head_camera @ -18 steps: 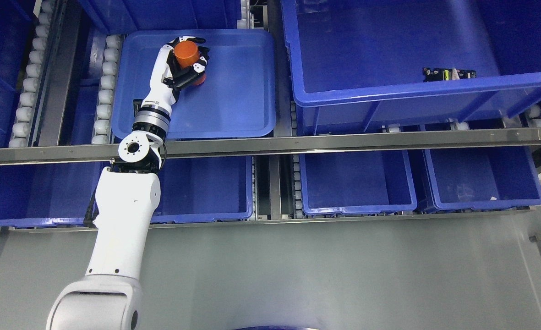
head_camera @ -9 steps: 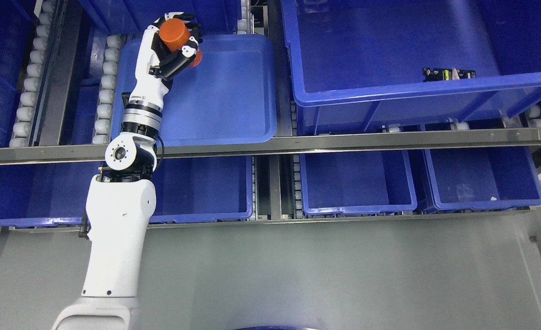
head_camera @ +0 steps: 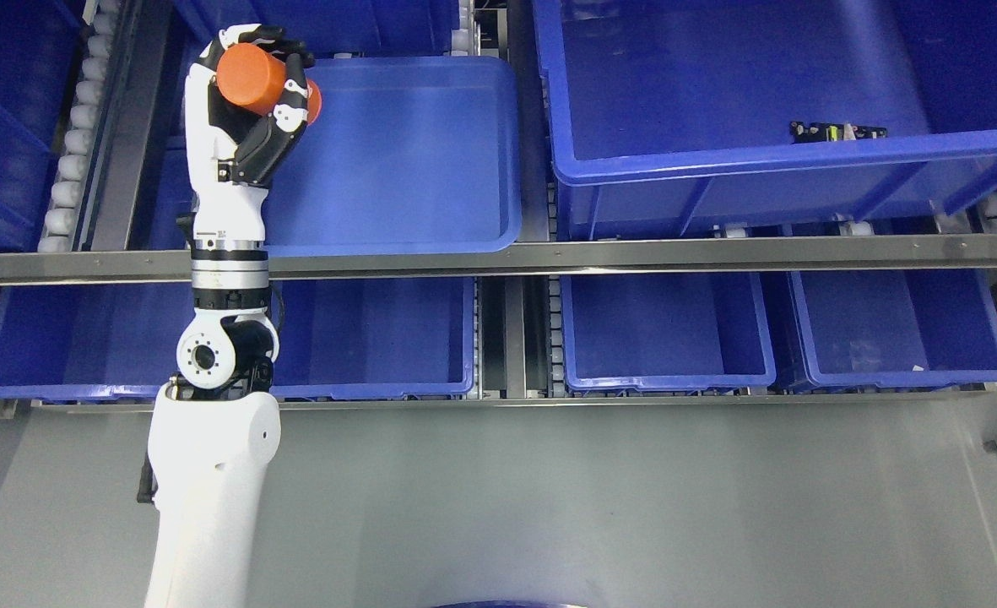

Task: Grab orange capacitor from left shelf to right desk
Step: 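Hold the container in the left hand while turning toward the steel table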

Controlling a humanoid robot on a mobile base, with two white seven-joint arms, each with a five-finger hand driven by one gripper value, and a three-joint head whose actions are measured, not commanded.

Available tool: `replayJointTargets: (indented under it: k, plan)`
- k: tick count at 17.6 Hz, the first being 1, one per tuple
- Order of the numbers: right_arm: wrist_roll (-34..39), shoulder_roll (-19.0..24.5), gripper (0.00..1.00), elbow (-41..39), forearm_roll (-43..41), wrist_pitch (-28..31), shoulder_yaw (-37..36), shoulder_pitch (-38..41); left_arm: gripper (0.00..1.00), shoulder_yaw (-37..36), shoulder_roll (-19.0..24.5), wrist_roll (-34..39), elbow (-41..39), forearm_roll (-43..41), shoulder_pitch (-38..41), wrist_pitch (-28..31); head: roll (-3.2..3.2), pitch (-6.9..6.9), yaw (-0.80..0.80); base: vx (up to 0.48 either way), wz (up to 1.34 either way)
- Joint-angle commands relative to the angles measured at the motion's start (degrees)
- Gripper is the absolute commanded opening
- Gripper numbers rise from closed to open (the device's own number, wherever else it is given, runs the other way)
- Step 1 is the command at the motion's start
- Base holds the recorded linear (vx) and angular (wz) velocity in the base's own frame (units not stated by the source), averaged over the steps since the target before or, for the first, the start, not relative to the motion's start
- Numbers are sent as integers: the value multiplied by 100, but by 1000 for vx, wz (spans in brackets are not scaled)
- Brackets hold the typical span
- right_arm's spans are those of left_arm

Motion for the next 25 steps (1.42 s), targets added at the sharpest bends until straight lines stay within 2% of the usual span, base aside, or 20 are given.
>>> replayJointTargets:
  k: [1,5,14,20,25]
  plan:
    - [9,-100,100,-100,18,12,-97,132,3,129,100,43,-944,24,438,-49,0,0,0,-78,176]
    - [0,-100,100,-100,18,12,-97,132,3,84,100,8,-1041,33,693,-40,0,0,0,-94,209]
    - [1,-100,100,-100,18,12,-97,132,2,5,100,-1,-1050,24,728,-40,0,0,0,-164,-170]
    - [9,-100,100,-100,18,4,-97,132,2,76,100,-27,-1050,24,1027,-611,0,0,0,-169,-533]
    - [9,-100,100,-100,18,12,-97,132,2,67,100,-27,-1050,24,1071,-673,0,0,0,-84,-632]
